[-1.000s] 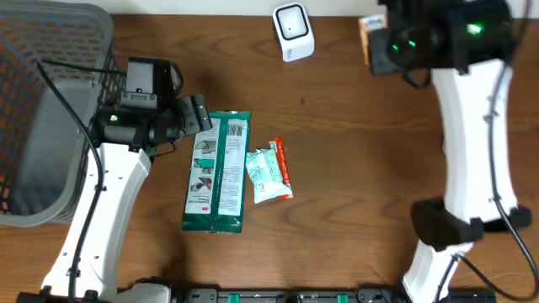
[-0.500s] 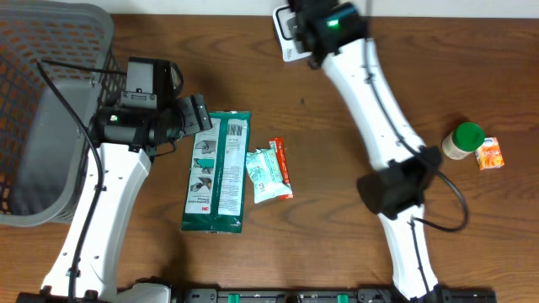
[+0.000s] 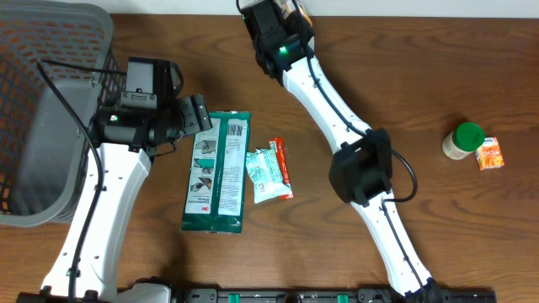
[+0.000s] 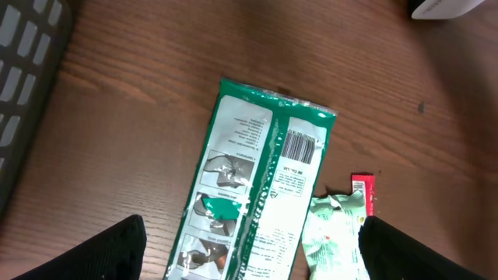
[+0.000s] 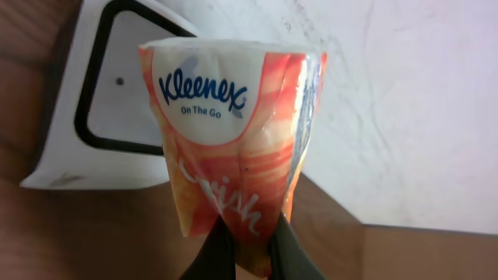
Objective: Scan the item barcode
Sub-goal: 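Hold the Kleenex pack in front of the scanner with the right gripper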
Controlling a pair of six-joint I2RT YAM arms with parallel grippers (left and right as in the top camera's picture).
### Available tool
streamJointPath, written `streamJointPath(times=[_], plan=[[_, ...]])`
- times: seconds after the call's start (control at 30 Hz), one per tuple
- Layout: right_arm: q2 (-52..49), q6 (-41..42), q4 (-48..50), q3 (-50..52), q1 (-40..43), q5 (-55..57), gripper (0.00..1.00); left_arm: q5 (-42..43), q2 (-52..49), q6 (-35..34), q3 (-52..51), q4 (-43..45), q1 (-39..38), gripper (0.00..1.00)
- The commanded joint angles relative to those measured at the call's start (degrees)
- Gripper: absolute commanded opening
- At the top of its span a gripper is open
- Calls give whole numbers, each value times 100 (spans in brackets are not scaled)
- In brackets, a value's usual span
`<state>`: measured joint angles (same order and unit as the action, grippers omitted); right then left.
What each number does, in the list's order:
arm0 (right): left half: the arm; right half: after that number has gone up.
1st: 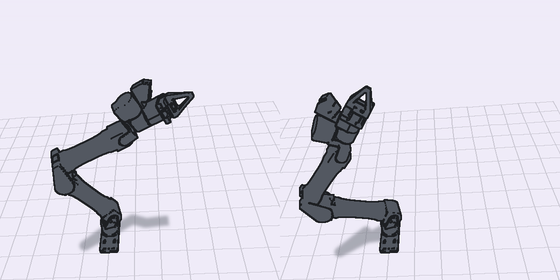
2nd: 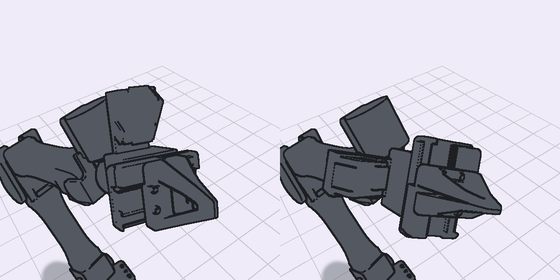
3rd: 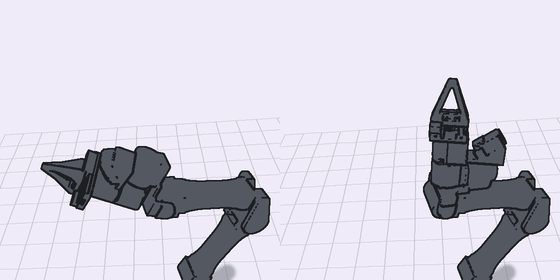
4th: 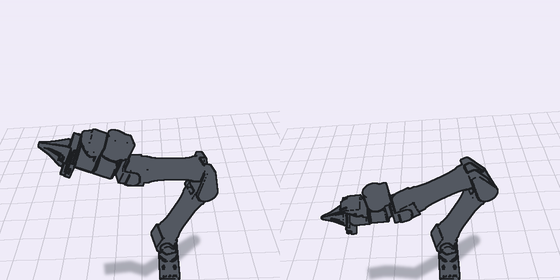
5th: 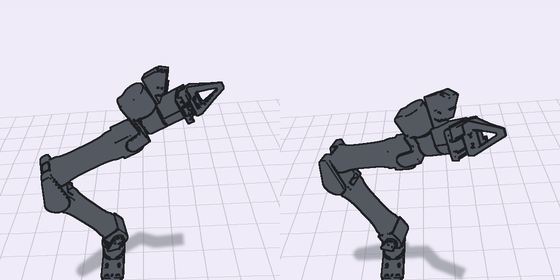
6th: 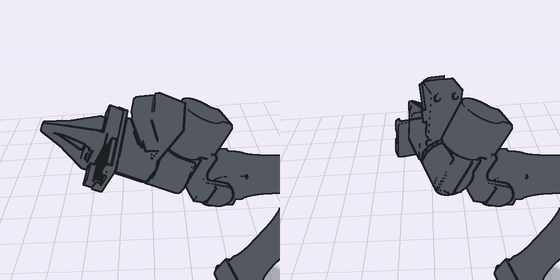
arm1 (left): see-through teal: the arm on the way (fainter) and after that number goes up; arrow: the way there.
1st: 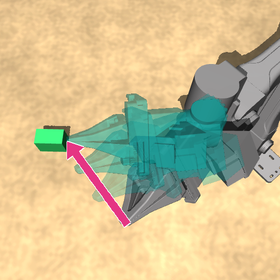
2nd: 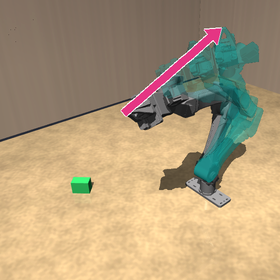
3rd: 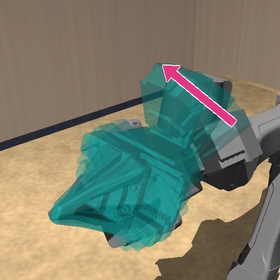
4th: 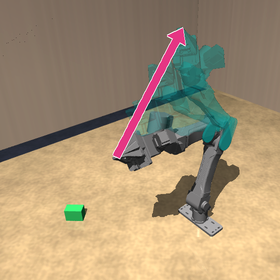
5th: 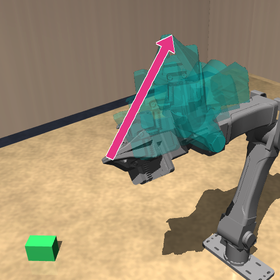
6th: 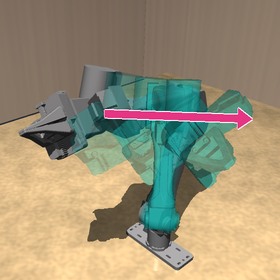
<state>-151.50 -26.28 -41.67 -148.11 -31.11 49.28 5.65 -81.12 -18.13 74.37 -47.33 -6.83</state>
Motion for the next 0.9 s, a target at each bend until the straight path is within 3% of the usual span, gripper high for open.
streamJointPath(times=[0.0, 0.87], plan=[[-72, -273, 109, -66, 101, 186, 1, -33, -17, 52, 11, -2, 17, 88], [-444, -299, 273, -59, 284, -284, 1, -33, -17, 52, 11, 0, 17, 88]])
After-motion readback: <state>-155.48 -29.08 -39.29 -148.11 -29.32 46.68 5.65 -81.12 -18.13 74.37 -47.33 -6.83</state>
